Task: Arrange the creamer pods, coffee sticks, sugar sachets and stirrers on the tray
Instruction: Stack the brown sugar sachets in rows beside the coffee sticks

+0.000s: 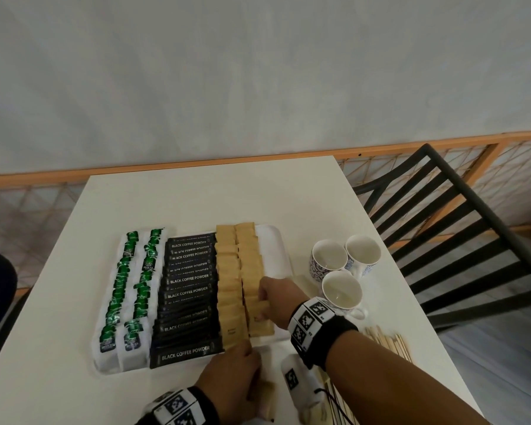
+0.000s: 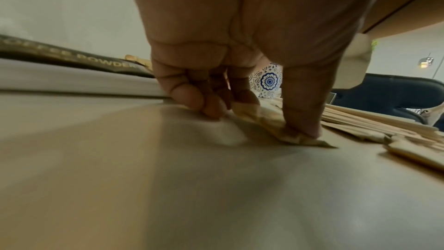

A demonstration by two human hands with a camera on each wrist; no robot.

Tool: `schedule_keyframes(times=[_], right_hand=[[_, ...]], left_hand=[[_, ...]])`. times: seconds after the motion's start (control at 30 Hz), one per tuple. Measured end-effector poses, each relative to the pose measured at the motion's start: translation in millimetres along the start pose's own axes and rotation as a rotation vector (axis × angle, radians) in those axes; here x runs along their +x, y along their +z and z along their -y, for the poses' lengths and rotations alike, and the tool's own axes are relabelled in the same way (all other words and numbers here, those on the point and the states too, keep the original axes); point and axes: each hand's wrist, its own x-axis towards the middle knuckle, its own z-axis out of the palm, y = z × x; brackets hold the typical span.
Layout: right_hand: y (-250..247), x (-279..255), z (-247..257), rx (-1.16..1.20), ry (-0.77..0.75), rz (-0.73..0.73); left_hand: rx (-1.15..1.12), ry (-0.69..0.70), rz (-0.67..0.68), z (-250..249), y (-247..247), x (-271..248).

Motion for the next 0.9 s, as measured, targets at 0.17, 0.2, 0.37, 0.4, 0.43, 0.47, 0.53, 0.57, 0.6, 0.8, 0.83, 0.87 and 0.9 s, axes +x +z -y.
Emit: schedule_keyframes(times=[0.17,0.2,0.37,0.4,0.43,0.47,0.53,0.57,0.6,0.8,0.83,0.87,0.9], right_hand=[[1.4,3.0,0.8,0.001,-0.004,-0.050],[2.4,2.6,0.0,0.008,-0.006,-0.053],[3.8,-2.4,-8.8,0.050,-0.058,-0.084],[0.4,-6.1,-9.3,0.083,-0.072,-0.099],[-2.7,-9.2,-10.3,0.146,-0.082,-0.086],[-6.2,-13.7,-10.8,0.253,-0.086,-0.036],[-11.3,-23.1,-10.5,0.478,-0.087,0.127],[-12.3,-26.9,-10.5,0.520,-0.103,0.185],[-11.2,-30.0,-10.8,0.528,-0.129,0.217],[0.3,-34.2,-10.8,0.603,-0.147,0.205],[1.5,-34.8,-12.0,0.621,-0.143,0.213],[2.8,-35.5,-13.6,0.640,-0.141,0.224],[3.3,-35.9,-14.6,0.639,-0.143,0.235]], left_hand=[[-0.143,0.009,0.000,0.4,-2.2,-2.7],[-0.209,0.005,-0.009,1.0,-2.6,-4.8],[-0.666,-0.050,-0.105,11.0,-13.7,-16.4],[-0.764,-0.067,-0.161,14.9,-17.8,-18.6],[-0.834,-0.080,-0.215,19.1,-22.2,-20.0],[-0.881,-0.092,-0.249,23.3,-27.2,-21.4],[-0.964,-0.097,-0.274,30.3,-37.5,-22.6],[-0.996,-0.094,-0.280,33.3,-41.9,-22.2],[-1.014,-0.086,-0.290,35.1,-46.1,-21.9],[-0.985,-0.116,-0.405,31.8,-54.8,-18.7],[-0.968,-0.127,-0.424,31.5,-54.6,-18.2],[-0.943,-0.132,-0.445,30.9,-54.5,-18.1],[-0.902,-0.130,-0.464,30.3,-54.6,-18.1]])
